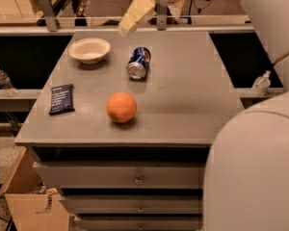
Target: Place pepsi can upright
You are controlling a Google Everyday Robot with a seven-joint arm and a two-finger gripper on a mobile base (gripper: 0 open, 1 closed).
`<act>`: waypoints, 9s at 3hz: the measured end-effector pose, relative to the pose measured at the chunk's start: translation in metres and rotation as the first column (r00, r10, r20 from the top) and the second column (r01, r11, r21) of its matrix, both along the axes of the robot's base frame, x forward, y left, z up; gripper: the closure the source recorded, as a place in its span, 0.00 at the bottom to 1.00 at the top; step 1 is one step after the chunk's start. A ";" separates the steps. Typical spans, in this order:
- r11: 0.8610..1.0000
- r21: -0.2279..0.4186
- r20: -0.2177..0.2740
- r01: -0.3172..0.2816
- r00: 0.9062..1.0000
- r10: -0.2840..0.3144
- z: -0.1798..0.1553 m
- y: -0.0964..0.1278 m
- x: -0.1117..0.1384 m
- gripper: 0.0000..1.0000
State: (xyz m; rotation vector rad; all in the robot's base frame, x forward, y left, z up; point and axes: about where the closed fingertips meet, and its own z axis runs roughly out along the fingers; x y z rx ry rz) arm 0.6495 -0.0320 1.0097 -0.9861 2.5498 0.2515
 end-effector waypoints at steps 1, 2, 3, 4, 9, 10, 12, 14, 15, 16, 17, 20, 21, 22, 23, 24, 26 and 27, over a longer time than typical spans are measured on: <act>0.994 0.026 -0.103 0.105 0.989 -0.101 -0.028 0.039 0.021 0.00; 0.968 0.065 -0.214 0.244 0.950 -0.226 -0.057 0.050 0.037 0.00; 0.927 0.117 -0.312 0.357 0.899 -0.307 -0.077 0.050 0.048 0.00; 0.899 0.143 -0.359 0.414 0.868 -0.343 -0.083 0.051 0.054 0.00; 0.772 0.064 -0.469 0.632 0.702 -0.536 -0.125 0.034 0.082 0.00; 0.763 0.032 -0.478 0.646 0.680 -0.556 -0.137 0.033 0.085 0.00; 0.755 -0.007 -0.468 0.656 0.665 -0.582 -0.149 0.036 0.092 0.00; 0.752 -0.017 -0.456 0.659 0.664 -0.593 -0.153 0.038 0.097 0.41; 0.767 0.002 -0.445 0.642 0.688 -0.574 -0.148 0.037 0.098 0.64; 0.801 0.058 -0.399 0.596 0.749 -0.529 -0.128 0.034 0.101 0.88; 0.855 0.171 -0.307 0.490 0.851 -0.426 -0.090 0.031 0.104 1.00; 0.884 0.465 0.094 -0.043 0.996 -0.001 -0.004 0.042 0.067 1.00; 0.846 0.488 0.197 -0.216 0.971 0.134 -0.010 0.055 0.038 1.00; 0.793 0.483 0.299 -0.371 0.921 0.249 -0.018 0.065 0.017 1.00; 0.773 0.442 0.362 -0.455 0.879 0.310 -0.017 0.072 0.013 1.00; 0.773 0.443 0.362 -0.455 0.879 0.310 -0.017 0.072 0.013 1.00; 0.724 0.404 0.475 -0.560 0.804 0.358 -0.032 0.054 0.028 1.00; 0.686 0.413 0.533 -0.599 0.769 0.352 -0.048 0.038 0.038 1.00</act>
Offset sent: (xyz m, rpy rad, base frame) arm 0.0473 0.0475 -0.0846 0.1307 0.4074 -0.4321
